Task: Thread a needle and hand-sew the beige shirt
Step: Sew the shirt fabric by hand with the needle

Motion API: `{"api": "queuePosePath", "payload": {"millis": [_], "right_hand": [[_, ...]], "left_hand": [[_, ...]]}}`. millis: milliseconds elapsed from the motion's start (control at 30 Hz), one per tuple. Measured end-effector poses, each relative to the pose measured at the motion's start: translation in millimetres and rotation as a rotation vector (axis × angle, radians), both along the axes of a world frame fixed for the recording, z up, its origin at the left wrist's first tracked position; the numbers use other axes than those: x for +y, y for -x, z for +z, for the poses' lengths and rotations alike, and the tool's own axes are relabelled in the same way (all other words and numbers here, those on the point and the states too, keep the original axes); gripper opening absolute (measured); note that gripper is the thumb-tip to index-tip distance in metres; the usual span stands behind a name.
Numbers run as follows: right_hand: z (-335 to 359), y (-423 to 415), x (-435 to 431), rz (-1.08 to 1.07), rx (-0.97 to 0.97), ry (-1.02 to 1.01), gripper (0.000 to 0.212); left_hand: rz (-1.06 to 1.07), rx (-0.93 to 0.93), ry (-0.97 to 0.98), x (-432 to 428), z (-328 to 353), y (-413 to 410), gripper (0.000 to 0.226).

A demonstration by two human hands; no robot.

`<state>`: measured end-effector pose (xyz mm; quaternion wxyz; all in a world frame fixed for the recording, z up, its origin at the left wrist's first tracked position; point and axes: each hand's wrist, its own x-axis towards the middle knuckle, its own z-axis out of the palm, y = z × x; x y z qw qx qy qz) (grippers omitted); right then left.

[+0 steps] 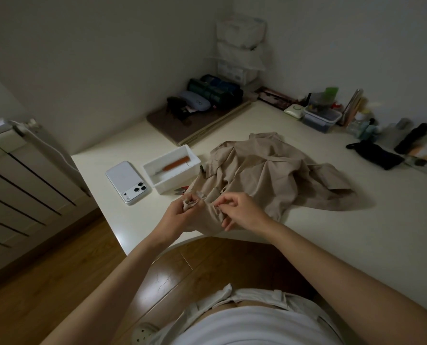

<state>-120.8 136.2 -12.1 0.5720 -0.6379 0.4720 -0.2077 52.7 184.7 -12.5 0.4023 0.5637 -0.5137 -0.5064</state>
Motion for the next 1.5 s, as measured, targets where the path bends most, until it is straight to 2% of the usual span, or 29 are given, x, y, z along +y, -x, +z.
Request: {"api": "queuePosePath", "payload": {"millis": [233, 467, 567, 667, 800, 1000, 1133, 1267, 1500], "right_hand": [[-1.4, 2.7, -1.4, 0.002, -0.078, -0.034, 0.017], [-1.8, 4.4, -3.0, 0.028, -0.093, -0.054, 0.014], [-3.6, 5.9, -3.8, 0.032, -0.076, -0.067, 0.014], [-3.7, 6.3, -4.2, 0.033, -0.081, -0.084, 0.014], [-1.3, 4.3, -4.6, 0.057, -0.145, -0.100, 0.014], [4.5, 3.9, -1.7, 0.098, -0.261, -0.174, 0.018], [3.9, 4.6, 2.0, 0.123, -0.266, -0.185, 0.017], [3.4, 2.3, 2.9, 0.078, -0.336, -0.242, 0.020], [-1.5, -0.2, 2.1, 0.059, -0.364, -0.274, 0.022]], "left_hand": [[0.008, -0.024, 0.014, -2.7, -2.4, -0.7, 0.012], [0.008, -0.014, 0.010, -2.6, -3.1, -1.7, 0.014], [-0.001, -0.009, 0.015, -3.2, -2.8, -0.9, 0.023], [0.006, -0.016, 0.017, -4.3, -3.9, -0.3, 0.019], [0.000, -0.061, 0.046, -5.8, -5.7, 0.5, 0.017], [-0.031, -0.033, 0.043, -9.3, -4.3, 0.2, 0.016], [-0.069, -0.068, 0.059, -11.2, -2.4, 6.8, 0.017], [-0.031, -0.066, 0.067, -12.6, -2.8, 7.2, 0.016], [-0.073, 0.042, -0.060, -9.5, 5.0, 2.9, 0.011]]}}
